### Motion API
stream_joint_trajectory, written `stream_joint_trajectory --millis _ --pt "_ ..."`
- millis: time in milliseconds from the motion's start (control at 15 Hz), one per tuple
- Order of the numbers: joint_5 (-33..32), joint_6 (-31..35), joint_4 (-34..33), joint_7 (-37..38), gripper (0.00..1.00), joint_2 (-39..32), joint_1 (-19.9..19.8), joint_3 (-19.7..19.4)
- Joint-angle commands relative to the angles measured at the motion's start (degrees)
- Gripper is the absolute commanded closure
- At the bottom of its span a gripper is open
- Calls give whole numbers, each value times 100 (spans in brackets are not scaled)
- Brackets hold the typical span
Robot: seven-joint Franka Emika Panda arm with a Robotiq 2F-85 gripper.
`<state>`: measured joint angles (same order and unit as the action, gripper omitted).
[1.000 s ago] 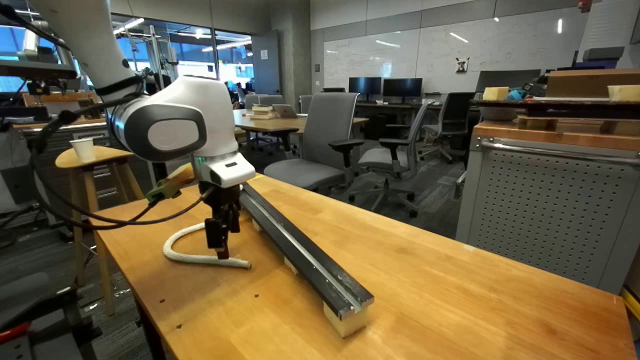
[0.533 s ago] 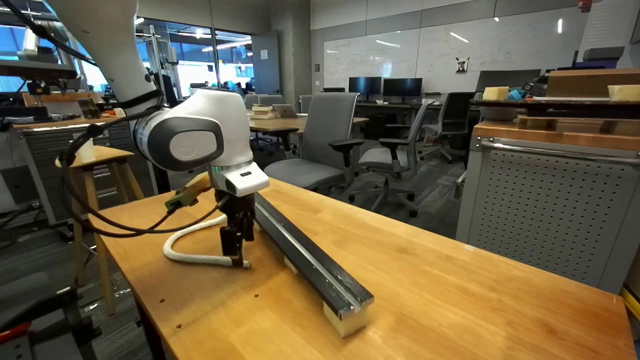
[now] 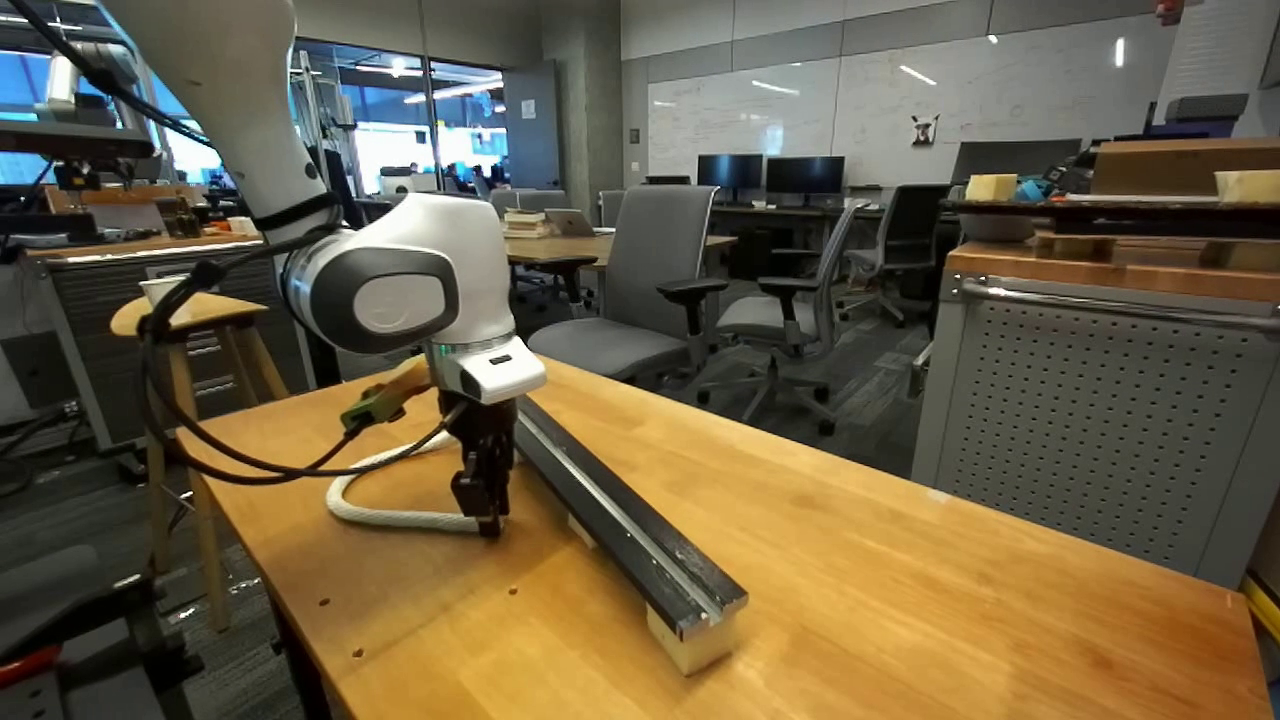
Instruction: Pick up the rope and put it in between the black object.
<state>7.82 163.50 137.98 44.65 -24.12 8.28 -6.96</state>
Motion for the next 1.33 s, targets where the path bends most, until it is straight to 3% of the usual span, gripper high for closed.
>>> stream_joint_trajectory --millis 0,67,133,200,333,667,1267 --pt "-30 -205 32 81 66 112 173 -94" --pt "-70 -208 100 96 75 165 222 -115" --pt "-97 -214 154 106 72 205 265 -127" --pt "-120 -207 201 115 91 233 305 -137" --pt "-216 -177 252 208 100 250 453 -227" --pt "-567 -99 315 441 97 349 751 -562" --pt "-745 -117 416 511 97 1001 590 -672"
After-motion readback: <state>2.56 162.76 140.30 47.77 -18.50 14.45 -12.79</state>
